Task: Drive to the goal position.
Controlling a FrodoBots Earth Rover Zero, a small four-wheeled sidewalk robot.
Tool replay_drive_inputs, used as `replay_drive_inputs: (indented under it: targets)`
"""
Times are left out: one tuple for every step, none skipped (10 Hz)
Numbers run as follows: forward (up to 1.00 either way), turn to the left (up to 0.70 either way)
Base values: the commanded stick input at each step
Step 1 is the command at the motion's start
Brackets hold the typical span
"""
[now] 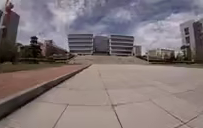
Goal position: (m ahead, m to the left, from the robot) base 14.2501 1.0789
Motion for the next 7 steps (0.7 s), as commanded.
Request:
replay_drive_inputs:
  targets:
    - [1.0, 0.0]
    - [1.0, 0.0]
    - [1.0, 0.0]
    - [1.0, 0.0]
    - [1.0, 0.0]
    - [1.0, 0.0]
    - [1.0, 0.0]
